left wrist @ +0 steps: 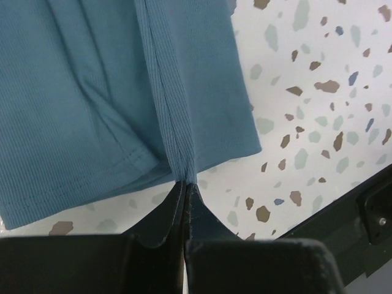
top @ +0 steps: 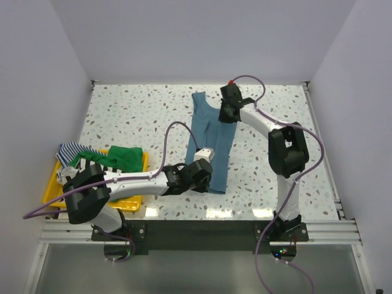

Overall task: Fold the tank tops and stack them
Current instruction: Fold the tank top

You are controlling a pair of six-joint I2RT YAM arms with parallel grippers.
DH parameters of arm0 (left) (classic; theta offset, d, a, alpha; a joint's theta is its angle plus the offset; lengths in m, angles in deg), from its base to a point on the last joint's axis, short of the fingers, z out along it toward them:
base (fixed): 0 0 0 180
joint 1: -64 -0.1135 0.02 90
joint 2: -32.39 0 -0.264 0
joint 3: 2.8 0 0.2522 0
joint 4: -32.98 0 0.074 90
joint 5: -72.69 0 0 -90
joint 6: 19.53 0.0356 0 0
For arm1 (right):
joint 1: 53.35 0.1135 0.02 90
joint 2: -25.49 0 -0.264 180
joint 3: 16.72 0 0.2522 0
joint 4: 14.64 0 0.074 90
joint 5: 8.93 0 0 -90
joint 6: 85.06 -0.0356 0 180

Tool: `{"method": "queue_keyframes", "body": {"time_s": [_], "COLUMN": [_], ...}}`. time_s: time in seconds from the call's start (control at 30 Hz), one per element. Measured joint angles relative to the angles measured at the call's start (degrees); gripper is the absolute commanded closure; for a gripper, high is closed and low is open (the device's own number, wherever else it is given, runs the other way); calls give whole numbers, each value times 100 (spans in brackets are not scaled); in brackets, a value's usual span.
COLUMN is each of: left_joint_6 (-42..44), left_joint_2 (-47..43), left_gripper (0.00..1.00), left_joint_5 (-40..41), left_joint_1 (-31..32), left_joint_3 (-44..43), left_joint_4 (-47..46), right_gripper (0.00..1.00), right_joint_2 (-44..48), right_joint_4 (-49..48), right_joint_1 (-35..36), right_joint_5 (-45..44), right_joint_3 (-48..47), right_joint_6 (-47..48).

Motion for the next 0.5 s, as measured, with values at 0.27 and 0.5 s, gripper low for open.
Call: {"method": "queue_keyframes", "body": {"time_s": [0.27,0.5], "left_joint_6": [-168,-199], "left_joint_2": [-197,-203], "left_gripper": [100,100], "left_joint_5": [9,-4], "left_joint_1": [-2,-2], "left_joint_3": [474,518], "left_joint_4": [-13,-15], "right_gripper": [100,100], "right_joint_2": [-828,-953], "right_joint_4": [267,380], "right_joint_1": [463,518], "right_joint_5": [-116,-216], "right_joint_3": [-595,-697], "right_joint_6": [-17,-15]}}
